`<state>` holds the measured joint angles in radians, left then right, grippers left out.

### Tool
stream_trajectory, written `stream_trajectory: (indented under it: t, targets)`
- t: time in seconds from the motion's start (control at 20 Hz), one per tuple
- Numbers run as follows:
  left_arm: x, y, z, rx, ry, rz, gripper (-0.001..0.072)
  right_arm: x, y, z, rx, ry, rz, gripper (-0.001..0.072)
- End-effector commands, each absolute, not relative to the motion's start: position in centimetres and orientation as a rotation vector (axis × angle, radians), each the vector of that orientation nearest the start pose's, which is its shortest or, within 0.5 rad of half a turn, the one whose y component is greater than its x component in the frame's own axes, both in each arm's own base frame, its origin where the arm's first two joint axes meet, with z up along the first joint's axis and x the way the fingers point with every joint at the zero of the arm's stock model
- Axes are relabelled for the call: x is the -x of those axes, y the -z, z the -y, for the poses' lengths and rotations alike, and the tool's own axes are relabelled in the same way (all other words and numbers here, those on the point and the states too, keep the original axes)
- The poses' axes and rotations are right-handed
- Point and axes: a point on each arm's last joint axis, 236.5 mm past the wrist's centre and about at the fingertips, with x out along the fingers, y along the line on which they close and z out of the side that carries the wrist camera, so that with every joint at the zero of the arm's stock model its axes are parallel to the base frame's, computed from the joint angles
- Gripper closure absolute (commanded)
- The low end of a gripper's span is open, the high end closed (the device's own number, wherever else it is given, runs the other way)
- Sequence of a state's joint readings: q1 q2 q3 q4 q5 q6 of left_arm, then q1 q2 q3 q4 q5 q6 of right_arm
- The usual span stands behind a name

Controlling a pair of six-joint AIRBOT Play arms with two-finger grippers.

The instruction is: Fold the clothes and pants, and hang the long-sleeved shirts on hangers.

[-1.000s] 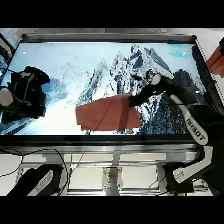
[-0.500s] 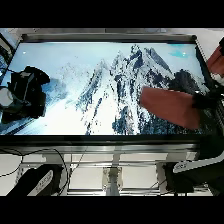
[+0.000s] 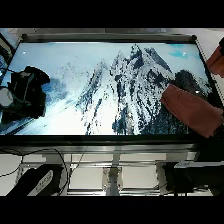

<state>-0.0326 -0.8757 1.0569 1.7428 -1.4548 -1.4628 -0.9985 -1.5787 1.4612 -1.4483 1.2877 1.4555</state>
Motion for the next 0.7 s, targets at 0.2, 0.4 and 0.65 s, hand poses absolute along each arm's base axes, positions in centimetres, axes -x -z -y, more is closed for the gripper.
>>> stream_trajectory:
  t: [0.2, 0.4, 0.65]
  targets:
    - [-27.3, -8.7, -3.2, -0.239, -0.038, -1.274, 0.0371, -36.2, -15.3, 25.8, -0.668, 0.28, -0.737, 0.0135]
    - [-27.3, -8.7, -3.2, -0.239, -0.038, -1.274, 0.0371, -38.9, -16.3, 11.7, -0.514, -0.085, -0.899, 0.023]
    - [-27.3, -8.7, -3.2, -0.239, -0.038, -1.274, 0.0371, -36.9, -10.3, -2.6, -0.225, -0.409, -1.207, 0.0703]
